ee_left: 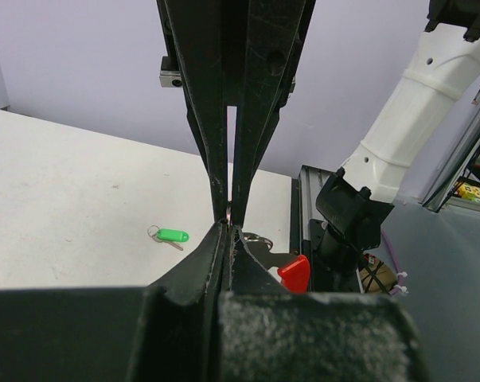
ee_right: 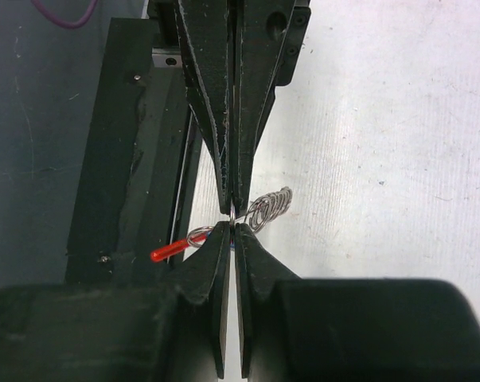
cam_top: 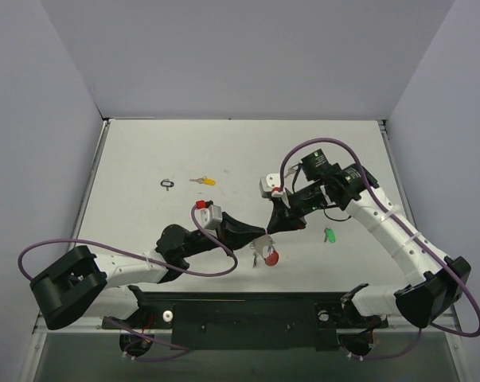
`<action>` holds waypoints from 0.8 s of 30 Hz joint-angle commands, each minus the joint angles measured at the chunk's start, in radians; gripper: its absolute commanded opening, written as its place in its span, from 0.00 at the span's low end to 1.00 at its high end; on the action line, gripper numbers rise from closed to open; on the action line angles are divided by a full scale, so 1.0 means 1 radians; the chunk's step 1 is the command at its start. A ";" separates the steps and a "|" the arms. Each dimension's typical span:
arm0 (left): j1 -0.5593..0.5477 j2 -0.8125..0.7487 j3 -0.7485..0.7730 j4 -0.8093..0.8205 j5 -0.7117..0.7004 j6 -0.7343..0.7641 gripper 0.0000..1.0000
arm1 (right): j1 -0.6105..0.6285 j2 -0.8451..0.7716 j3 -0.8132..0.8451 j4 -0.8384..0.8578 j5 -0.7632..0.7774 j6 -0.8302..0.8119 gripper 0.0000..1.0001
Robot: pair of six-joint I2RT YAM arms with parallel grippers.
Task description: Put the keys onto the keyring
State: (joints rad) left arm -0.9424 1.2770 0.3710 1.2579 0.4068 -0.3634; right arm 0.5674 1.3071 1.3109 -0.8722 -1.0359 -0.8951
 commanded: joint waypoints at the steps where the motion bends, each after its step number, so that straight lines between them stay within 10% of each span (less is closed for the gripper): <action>1: 0.004 -0.010 0.039 0.124 -0.013 -0.017 0.00 | 0.011 0.011 0.005 0.021 0.048 0.080 0.00; 24: -0.001 -0.240 0.120 -0.575 -0.095 0.305 0.69 | 0.106 0.282 0.382 -0.485 0.385 0.007 0.00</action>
State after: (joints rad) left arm -0.9405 1.0145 0.4118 0.7788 0.3237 -0.1535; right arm 0.6464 1.5440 1.6291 -1.1610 -0.7212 -0.8341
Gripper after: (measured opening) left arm 0.684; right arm 0.006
